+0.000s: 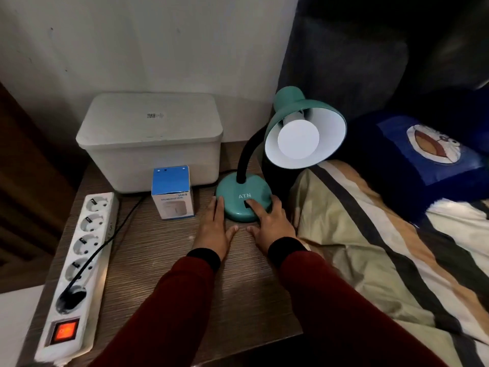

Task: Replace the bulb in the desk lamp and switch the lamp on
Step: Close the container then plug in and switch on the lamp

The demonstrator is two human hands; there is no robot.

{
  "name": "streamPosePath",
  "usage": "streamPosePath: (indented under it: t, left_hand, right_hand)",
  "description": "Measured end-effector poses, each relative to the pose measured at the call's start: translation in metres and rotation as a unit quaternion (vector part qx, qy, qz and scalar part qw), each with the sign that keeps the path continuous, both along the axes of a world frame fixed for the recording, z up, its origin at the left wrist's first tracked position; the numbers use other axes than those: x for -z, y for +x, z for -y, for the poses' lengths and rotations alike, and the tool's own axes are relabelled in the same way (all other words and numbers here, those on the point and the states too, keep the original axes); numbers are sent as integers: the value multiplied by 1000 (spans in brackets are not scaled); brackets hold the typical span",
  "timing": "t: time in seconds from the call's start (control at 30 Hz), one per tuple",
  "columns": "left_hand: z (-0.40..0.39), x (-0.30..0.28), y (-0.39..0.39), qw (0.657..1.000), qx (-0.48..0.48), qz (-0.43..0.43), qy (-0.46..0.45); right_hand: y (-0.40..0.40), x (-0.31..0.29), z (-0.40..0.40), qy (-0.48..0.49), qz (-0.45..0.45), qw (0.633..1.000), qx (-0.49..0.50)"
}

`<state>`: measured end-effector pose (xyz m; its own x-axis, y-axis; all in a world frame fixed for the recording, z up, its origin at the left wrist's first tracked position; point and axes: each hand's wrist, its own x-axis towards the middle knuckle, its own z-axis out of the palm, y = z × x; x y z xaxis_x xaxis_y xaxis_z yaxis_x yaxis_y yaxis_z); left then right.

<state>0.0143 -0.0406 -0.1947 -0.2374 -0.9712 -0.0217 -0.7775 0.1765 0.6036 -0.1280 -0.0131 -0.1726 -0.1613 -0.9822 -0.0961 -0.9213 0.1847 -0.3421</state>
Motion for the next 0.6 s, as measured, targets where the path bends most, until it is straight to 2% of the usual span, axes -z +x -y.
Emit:
streamPosePath:
  t: [0.17, 0.27, 0.4, 0.6]
  left_hand:
    - [0, -1, 1, 1000, 1, 8, 8]
    - [0, -4, 0, 1000, 2, 28, -1]
    - [0, -13, 2, 999, 11, 40, 33]
    - [-2, -41, 12, 986, 12, 138, 94]
  right_hand:
    - [0, -5, 2, 40, 9, 999, -9]
    - [4, -8, -1, 62, -21, 998, -15]
    - [11, -19, -1, 107, -78, 991, -21]
    - [25, -43, -4, 96, -130, 986, -34]
